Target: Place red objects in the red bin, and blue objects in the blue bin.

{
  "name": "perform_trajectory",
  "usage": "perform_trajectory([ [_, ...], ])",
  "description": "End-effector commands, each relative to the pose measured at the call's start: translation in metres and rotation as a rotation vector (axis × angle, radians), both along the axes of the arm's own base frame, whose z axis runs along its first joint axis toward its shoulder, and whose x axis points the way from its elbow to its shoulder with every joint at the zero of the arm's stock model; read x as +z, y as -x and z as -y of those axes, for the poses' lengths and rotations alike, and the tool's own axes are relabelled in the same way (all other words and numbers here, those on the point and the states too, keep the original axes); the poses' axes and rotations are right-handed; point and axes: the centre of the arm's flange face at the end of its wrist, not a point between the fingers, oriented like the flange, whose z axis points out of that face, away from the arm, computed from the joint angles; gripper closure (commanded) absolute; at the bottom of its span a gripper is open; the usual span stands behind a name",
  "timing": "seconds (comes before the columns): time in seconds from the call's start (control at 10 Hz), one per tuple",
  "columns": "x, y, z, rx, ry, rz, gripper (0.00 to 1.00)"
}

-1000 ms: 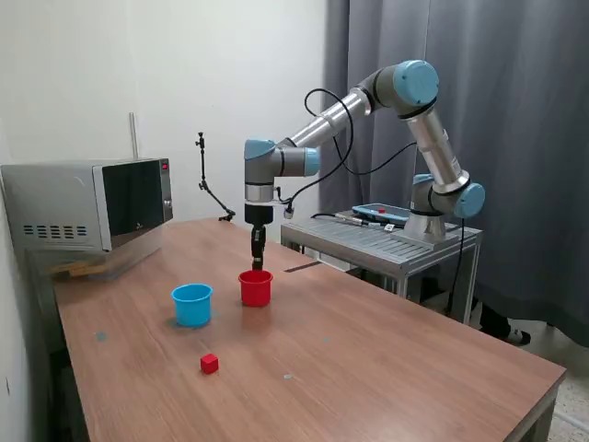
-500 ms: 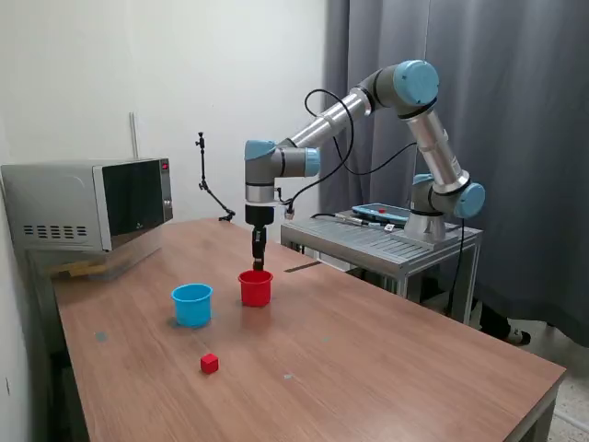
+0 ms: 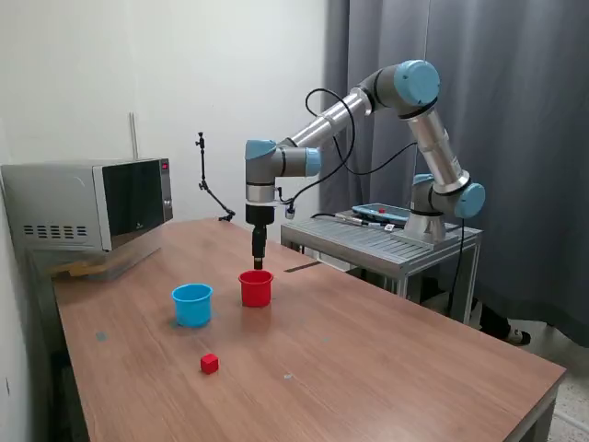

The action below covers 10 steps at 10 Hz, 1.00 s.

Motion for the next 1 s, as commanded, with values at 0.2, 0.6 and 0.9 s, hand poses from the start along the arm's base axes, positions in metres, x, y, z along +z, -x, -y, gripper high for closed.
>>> perform_trajectory([
  [0.2, 0.013, 0.061, 0.096, 0.143, -0.017, -0.079, 0.0],
  [0.6, -0.025, 0.096, 0.186, 0.487, 0.039, -0.043, 0.0],
  [0.9, 0.001, 0.117, 0.164, 0.626, 0.028, -0.097, 0.0],
])
